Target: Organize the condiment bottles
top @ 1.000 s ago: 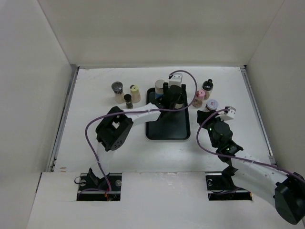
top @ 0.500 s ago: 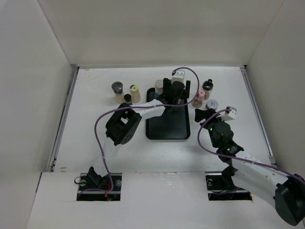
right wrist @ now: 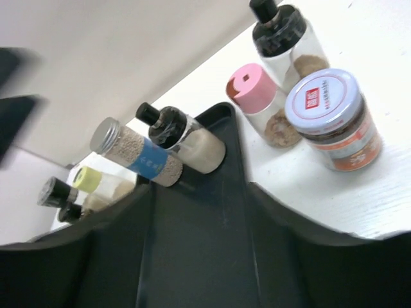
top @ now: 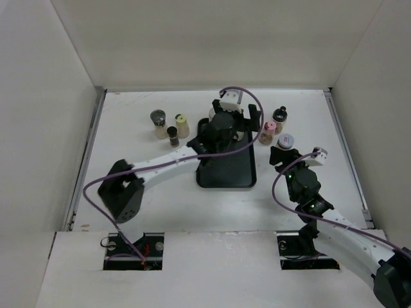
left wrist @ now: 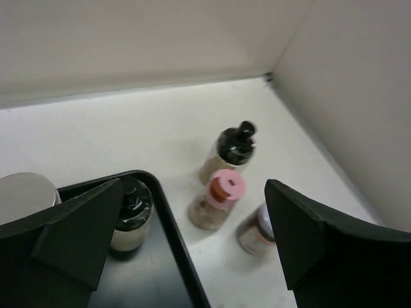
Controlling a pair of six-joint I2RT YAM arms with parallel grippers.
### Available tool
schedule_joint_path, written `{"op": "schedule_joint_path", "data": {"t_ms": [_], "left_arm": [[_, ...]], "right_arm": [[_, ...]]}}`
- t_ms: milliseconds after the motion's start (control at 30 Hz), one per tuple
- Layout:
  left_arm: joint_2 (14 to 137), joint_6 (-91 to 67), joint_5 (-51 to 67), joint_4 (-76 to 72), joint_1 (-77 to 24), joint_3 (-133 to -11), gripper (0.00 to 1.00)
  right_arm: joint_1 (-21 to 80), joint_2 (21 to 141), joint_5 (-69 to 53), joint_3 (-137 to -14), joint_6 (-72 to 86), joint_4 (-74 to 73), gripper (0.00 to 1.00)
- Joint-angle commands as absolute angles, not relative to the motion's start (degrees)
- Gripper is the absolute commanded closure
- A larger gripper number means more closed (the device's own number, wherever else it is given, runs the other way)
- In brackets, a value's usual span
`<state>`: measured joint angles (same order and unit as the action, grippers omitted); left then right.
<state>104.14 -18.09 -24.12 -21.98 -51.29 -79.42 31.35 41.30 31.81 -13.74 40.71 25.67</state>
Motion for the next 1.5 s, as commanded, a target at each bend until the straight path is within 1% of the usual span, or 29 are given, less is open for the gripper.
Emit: {"op": "schedule_joint_path", "data": {"t_ms": [0,67,100,133,200,233,267,333,367,433,467,500,700,833,900,933,1067,1133,1167,1200,1333,1467], "left_arm": [[91.4,-21.7,-22.5,-29.3,-51.5,-70.2,0.07],[84.9,-24.3,-23.4,-30.4,-50.8,-61.5,0.07],[81.7,-25.9,-24.2,-30.4,-49.8,-56.9,0.07],[78.4,-27.2,-25.1,-30.4,-49.0,-52.4,0.07],[72.4,-30.2,-27.2,-29.9,-47.0,-43.3,0.07],[69.6,-31.6,-28.1,-29.4,-45.8,-39.2,0.07],[67.0,-32.6,-28.9,-28.6,-44.7,-35.5,0.07],[62.4,-34.8,-30.1,-26.5,-42.2,-29.2,0.07],[60.9,-35.8,-30.5,-25.5,-41.5,-27.3,0.07],[57.3,-37.5,-30.7,-23.9,-38.6,-22.7,0.07],[55.9,-38.1,-30.5,-23.7,-37.4,-20.8,0.07],[54.8,-38.3,-30.2,-23.8,-36.0,-19.3,0.07],[52.3,-38.8,-26.4,-27.9,-29.2,-13.8,0.07],[53.3,-40.0,-24.3,-32.8,-28.7,-11.4,0.07],[54.6,-40.6,-23.1,-33.7,-28.6,-11.3,0.07],[55.1,-40.9,-22.5,-33.9,-28.5,-11.3,0.07],[55.5,-41.3,-22.1,-34.1,-28.3,-11.1,0.07],[55.6,-41.5,-22.2,-34.4,-27.8,-10.9,0.07],[55.8,-41.7,-22.1,-34.5,-27.7,-10.8,0.07],[56.0,-41.8,-22.0,-34.6,-27.6,-10.7,0.07],[57.2,-42.4,-22.2,-35.5,-27.3,-10.6,0.07],[59.6,-43.0,-21.6,-36.6,-26.9,-11.1,0.07]], "right_arm": [[30.3,39.9,34.7,-13.8,40.1,25.3,0.40],[29.2,40.5,35.1,-14.7,39.9,23.9,0.50],[28.5,41.0,35.1,-15.3,39.9,23.1,0.54],[27.9,41.8,35.2,-16.1,39.9,22.3,0.55],[26.3,44.2,36.4,-17.6,39.6,21.5,0.54],[25.6,46.0,37.3,-18.5,39.3,21.0,0.51],[24.9,48.3,38.3,-19.6,39.1,20.4,0.43],[23.6,53.2,40.8,-22.0,39.1,19.0,0.23],[23.2,55.6,41.8,-23.2,38.9,18.5,0.16],[22.5,60.2,44.0,-25.7,38.6,17.3,0.05],[22.1,62.3,44.2,-27.0,38.1,17.1,0.02],[21.0,65.7,44.1,-29.2,36.4,16.4,0.00],[17.2,79.1,39.9,-37.6,32.9,14.2,0.00],[14.4,84.4,38.8,-40.5,32.3,14.0,0.00],[13.7,86.4,37.1,-42.1,32.0,13.6,0.03],[13.3,87.3,36.1,-42.9,31.6,13.4,0.08],[12.9,88.8,34.9,-43.9,30.8,13.4,0.41],[13.1,87.3,35.4,-42.9,30.8,13.4,0.55],[13.3,85.7,35.9,-42.0,30.8,13.4,0.59],[14.1,83.6,37.2,-41.1,30.6,13.4,0.61],[20.5,73.9,39.8,-38.1,29.4,12.7,0.62],[27.4,70.5,39.6,-39.1,29.2,12.0,0.63]]}}
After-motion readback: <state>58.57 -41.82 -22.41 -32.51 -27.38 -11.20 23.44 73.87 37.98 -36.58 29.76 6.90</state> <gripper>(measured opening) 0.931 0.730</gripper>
